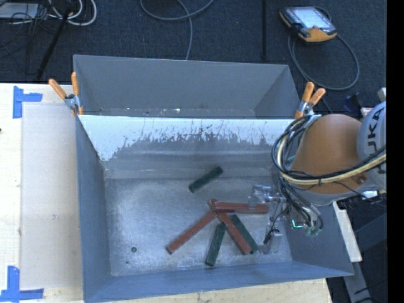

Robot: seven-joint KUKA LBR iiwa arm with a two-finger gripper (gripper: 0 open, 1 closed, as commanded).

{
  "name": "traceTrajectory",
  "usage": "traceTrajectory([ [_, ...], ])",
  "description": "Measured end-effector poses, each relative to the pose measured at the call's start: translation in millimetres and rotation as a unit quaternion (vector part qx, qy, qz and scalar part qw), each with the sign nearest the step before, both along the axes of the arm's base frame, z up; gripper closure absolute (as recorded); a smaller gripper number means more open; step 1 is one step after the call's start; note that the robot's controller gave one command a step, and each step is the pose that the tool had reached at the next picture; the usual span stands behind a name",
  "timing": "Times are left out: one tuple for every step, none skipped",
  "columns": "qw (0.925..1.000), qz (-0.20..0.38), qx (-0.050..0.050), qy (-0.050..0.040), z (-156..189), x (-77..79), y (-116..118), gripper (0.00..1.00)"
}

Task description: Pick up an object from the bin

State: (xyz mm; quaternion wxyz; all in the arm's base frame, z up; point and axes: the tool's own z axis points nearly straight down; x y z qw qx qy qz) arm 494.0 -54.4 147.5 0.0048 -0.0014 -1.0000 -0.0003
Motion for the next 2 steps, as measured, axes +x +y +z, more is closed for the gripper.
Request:
traceTrajectory([
  [1.0000,0.001,0.000,-0.0040,3.9,1.9,0.1,0.00],
  [1.0000,0.005,-0.001,-0.0074,-48.8,30.1,4.6,0.00],
])
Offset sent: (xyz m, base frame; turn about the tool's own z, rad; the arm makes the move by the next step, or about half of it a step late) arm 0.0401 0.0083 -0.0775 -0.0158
